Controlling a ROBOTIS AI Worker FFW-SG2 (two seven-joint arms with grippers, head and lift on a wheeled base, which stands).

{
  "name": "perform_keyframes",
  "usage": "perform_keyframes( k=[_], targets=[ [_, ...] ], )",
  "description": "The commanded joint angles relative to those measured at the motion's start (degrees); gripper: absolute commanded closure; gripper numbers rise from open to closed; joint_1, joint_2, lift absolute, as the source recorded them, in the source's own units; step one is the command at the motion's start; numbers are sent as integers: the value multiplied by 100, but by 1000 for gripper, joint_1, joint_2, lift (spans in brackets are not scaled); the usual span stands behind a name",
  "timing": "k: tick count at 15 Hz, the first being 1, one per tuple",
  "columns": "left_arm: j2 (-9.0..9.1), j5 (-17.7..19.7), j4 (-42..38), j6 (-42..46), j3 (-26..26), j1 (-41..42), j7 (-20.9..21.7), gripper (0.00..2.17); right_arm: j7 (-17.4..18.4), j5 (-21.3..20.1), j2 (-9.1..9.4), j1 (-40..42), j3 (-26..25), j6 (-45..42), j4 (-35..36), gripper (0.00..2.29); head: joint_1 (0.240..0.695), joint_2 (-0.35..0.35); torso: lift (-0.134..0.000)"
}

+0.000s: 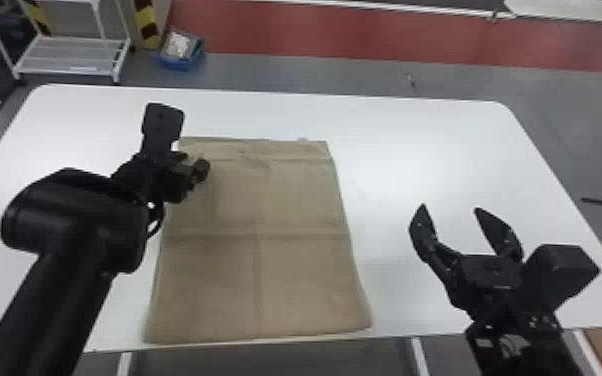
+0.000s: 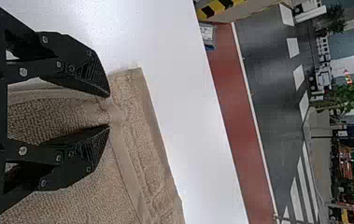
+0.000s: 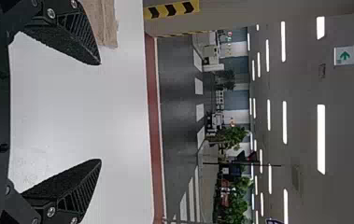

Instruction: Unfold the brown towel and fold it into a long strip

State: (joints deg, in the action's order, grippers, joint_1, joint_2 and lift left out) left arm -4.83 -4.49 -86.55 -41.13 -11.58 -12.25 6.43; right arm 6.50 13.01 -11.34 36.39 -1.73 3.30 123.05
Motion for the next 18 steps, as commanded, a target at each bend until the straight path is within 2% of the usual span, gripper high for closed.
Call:
perform_keyframes(
  k=[1,9,10,11,16,17,18],
  targets=[
    [0,-26,-134,-14,7,82,8,724,0,0,0,0,-3,0,0,140,695,-116,-123],
    [0,-228,-301,4,-37,232,-80,731,0,0,0,-18,14,0,-9,140,695,-115,-123],
    [0,-254,-310,4,-55,240,-89,910,0,0,0,-18,14,0,-18,140,695,-114,-123],
    [9,-263,-301,4,-46,240,-115,1237,0,0,0,-18,14,0,-18,140,695,-113,-123],
    [0,-281,-381,4,-29,284,-107,1274,0,9,0,-26,14,0,-27,140,695,-111,-123],
    [0,-307,-468,4,-11,355,-107,1544,0,9,0,-26,14,0,-27,140,695,-111,-123],
    [0,-307,-662,-14,7,443,-115,1686,0,9,0,-26,14,-17,-27,140,695,-111,-123]
  ],
)
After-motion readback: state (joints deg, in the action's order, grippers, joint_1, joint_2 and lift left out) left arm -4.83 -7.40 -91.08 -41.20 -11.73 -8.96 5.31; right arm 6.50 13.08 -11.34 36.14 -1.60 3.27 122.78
